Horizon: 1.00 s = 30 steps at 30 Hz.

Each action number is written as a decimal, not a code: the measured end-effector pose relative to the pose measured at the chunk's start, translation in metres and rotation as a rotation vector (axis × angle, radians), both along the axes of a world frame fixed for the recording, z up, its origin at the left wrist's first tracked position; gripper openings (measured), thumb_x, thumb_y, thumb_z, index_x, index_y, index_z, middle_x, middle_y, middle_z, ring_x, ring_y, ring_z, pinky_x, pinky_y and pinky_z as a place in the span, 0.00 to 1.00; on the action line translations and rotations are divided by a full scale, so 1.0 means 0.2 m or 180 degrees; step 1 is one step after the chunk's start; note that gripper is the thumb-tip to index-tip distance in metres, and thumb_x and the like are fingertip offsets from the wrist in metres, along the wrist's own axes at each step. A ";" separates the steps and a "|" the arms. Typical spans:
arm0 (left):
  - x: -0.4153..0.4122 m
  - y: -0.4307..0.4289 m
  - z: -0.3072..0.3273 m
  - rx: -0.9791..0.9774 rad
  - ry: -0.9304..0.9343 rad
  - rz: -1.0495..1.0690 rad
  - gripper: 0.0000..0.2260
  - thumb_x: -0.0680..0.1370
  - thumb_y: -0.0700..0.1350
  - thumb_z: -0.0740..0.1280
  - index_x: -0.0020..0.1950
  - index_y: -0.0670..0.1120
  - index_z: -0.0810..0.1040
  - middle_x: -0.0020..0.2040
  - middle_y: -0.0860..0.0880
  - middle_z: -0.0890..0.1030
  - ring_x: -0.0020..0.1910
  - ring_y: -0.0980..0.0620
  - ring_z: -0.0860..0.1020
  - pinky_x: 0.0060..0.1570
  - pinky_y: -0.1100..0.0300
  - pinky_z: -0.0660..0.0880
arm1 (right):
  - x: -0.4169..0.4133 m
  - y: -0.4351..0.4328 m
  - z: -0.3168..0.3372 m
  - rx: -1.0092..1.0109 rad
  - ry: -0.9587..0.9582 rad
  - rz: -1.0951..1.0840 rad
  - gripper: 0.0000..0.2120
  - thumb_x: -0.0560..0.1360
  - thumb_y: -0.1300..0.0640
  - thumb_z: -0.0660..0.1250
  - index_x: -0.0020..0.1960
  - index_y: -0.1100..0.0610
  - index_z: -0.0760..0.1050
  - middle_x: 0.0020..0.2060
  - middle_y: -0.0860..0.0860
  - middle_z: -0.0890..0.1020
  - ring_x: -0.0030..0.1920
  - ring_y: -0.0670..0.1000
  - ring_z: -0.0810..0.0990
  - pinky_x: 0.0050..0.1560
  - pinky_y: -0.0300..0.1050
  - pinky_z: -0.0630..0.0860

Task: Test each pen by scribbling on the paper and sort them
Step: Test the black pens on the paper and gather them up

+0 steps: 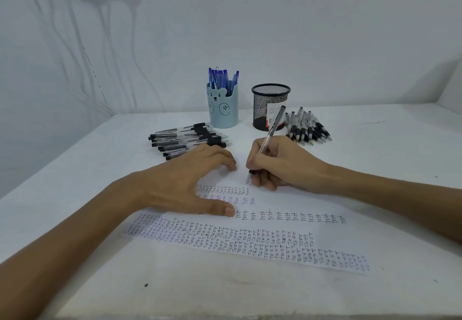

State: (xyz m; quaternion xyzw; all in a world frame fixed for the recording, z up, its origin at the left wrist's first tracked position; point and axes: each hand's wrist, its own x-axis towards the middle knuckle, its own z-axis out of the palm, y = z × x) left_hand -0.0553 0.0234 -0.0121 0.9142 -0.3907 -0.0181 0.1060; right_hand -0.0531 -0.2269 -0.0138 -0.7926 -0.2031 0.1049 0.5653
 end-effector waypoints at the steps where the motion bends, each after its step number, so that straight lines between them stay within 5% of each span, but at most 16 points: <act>1: 0.00 0.00 0.00 0.0010 -0.0004 -0.0001 0.35 0.72 0.76 0.66 0.73 0.60 0.66 0.71 0.67 0.64 0.74 0.63 0.63 0.75 0.54 0.65 | 0.00 -0.01 0.01 -0.0022 0.0028 0.0144 0.04 0.79 0.66 0.66 0.45 0.64 0.75 0.34 0.62 0.82 0.26 0.51 0.74 0.26 0.37 0.69; 9: 0.00 0.00 0.00 0.0042 -0.0015 0.0023 0.36 0.71 0.77 0.64 0.73 0.60 0.66 0.72 0.67 0.63 0.74 0.64 0.62 0.75 0.53 0.65 | -0.03 -0.03 -0.01 -0.0240 -0.0543 0.0282 0.05 0.76 0.68 0.69 0.42 0.66 0.75 0.31 0.63 0.81 0.28 0.51 0.72 0.28 0.38 0.69; 24: 0.00 -0.01 0.00 0.0035 -0.0015 -0.0008 0.36 0.71 0.78 0.63 0.73 0.60 0.66 0.71 0.68 0.64 0.73 0.64 0.62 0.74 0.55 0.66 | -0.02 -0.02 -0.02 -0.0234 -0.0531 0.0459 0.07 0.77 0.70 0.68 0.40 0.65 0.76 0.32 0.65 0.79 0.31 0.50 0.77 0.34 0.38 0.73; 30: 0.00 -0.01 0.00 0.0057 -0.0016 0.0001 0.36 0.71 0.77 0.64 0.74 0.60 0.66 0.71 0.68 0.64 0.73 0.64 0.62 0.75 0.55 0.66 | -0.03 -0.02 -0.02 -0.0303 -0.0601 0.0451 0.08 0.76 0.69 0.69 0.39 0.61 0.76 0.31 0.62 0.80 0.31 0.54 0.74 0.34 0.48 0.69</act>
